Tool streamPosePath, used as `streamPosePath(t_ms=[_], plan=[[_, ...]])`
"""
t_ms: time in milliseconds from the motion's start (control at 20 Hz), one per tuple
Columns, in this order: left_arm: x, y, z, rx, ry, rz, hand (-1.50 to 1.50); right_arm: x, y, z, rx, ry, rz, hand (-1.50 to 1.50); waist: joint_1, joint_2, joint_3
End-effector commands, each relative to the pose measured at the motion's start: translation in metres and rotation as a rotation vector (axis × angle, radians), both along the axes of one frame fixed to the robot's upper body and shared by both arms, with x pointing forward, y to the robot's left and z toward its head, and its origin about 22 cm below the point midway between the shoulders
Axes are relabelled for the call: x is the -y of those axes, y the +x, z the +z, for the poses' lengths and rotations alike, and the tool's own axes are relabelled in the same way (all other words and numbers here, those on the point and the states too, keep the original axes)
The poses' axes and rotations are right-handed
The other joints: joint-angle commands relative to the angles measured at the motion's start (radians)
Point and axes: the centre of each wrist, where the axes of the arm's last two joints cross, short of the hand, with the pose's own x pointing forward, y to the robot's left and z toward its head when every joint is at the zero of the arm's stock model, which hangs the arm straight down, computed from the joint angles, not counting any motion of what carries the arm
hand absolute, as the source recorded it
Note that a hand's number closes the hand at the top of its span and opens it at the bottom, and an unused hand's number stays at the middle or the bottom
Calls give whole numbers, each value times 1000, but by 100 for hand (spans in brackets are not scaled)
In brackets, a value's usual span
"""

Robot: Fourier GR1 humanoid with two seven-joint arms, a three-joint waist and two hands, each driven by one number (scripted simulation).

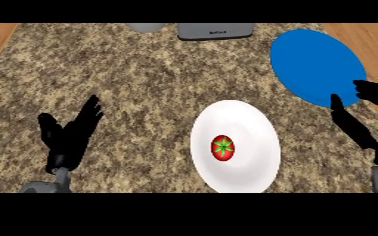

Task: Pick the tomato from the plate and place it in the plate

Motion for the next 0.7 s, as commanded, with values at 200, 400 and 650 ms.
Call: streamPosePath(t_ms=[200,400,650], plan=[[23,-14,-20,-52,-51,-25,0,-56,-101,-17,173,7,-177,-150,41,5,5],[26,-4,-19,-48,-37,-33,0,-61,-123,-9,16,-53,-131,-150,59,11,4],[13,-12,-9,-34,-18,-39,0,-64,-150,-9,-354,-137,22,-150,77,15,-2]])
